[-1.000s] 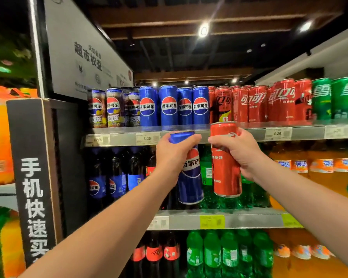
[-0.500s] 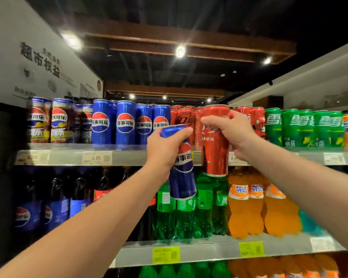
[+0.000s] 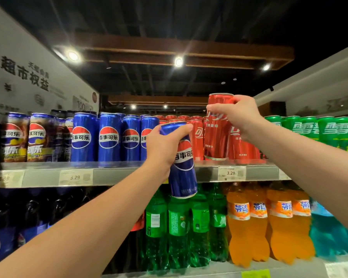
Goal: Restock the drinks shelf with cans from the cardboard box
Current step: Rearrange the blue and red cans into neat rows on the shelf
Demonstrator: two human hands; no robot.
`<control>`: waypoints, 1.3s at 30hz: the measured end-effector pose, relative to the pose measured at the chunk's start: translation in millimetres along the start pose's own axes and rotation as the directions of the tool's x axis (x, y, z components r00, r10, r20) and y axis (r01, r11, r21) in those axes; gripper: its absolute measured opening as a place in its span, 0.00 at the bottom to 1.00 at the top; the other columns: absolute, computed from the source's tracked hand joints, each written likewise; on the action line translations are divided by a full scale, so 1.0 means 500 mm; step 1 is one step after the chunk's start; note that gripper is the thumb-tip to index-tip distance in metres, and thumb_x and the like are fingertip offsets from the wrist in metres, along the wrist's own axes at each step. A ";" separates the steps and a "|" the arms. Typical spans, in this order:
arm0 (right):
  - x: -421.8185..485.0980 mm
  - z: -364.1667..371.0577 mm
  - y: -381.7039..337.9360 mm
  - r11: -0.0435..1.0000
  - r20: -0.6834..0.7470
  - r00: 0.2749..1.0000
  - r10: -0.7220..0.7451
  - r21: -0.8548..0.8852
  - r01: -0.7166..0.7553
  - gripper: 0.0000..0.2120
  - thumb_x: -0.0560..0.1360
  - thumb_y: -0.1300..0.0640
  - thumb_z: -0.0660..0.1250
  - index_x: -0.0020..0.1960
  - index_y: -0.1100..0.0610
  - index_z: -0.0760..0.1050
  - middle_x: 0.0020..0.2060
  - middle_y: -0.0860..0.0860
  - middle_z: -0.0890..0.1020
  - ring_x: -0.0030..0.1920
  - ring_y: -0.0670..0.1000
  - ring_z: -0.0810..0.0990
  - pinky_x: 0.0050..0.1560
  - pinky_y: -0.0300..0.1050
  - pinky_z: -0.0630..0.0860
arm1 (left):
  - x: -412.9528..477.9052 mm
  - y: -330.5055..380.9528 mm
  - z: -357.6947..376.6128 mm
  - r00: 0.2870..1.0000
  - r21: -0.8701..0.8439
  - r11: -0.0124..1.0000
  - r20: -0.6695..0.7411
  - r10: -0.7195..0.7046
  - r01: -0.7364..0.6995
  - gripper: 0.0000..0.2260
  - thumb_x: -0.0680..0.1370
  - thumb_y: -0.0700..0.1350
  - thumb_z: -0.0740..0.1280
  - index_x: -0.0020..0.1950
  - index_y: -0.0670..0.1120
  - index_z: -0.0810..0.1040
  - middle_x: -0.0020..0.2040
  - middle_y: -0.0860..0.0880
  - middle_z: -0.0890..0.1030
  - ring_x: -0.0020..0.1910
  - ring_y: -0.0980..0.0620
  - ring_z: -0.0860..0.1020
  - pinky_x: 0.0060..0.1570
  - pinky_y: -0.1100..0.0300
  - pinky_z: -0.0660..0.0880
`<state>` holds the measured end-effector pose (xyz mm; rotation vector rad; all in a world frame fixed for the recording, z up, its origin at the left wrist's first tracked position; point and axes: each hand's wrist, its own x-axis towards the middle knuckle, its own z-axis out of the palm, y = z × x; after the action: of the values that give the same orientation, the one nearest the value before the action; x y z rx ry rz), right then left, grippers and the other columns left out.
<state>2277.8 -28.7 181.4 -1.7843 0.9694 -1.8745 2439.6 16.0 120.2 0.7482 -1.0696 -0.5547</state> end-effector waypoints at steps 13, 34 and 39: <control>0.067 0.030 0.062 0.987 -0.047 0.995 0.092 -0.128 -0.097 0.26 0.70 0.47 0.75 0.62 0.56 0.70 0.48 0.53 0.81 0.44 0.51 0.82 0.47 0.50 0.79 | 0.056 -0.025 -0.007 0.998 0.018 1.000 0.061 0.007 -0.008 0.22 0.64 0.52 0.78 0.54 0.48 0.77 0.38 0.51 0.85 0.35 0.54 0.84 0.31 0.60 0.78; 0.092 0.085 0.105 0.963 0.033 0.971 0.235 -0.142 -0.228 0.30 0.74 0.52 0.71 0.70 0.58 0.62 0.53 0.57 0.79 0.47 0.54 0.80 0.39 0.47 0.76 | 0.091 -0.075 -0.024 0.999 -0.013 1.000 0.044 -0.001 0.001 0.18 0.62 0.52 0.79 0.46 0.53 0.75 0.34 0.55 0.83 0.33 0.56 0.83 0.28 0.62 0.77; 0.086 0.099 0.112 0.959 -0.025 0.976 0.218 -0.177 -0.219 0.29 0.75 0.49 0.69 0.70 0.57 0.62 0.57 0.57 0.77 0.52 0.55 0.79 0.51 0.52 0.77 | 0.088 -0.082 -0.028 0.998 -0.034 0.999 0.050 0.025 -0.023 0.16 0.64 0.50 0.78 0.44 0.54 0.74 0.32 0.60 0.82 0.30 0.60 0.82 0.25 0.66 0.75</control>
<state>2310.5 -107.7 171.0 -1.6893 1.3166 -1.7013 2467.6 -38.2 109.7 0.6940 -1.1119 -0.5719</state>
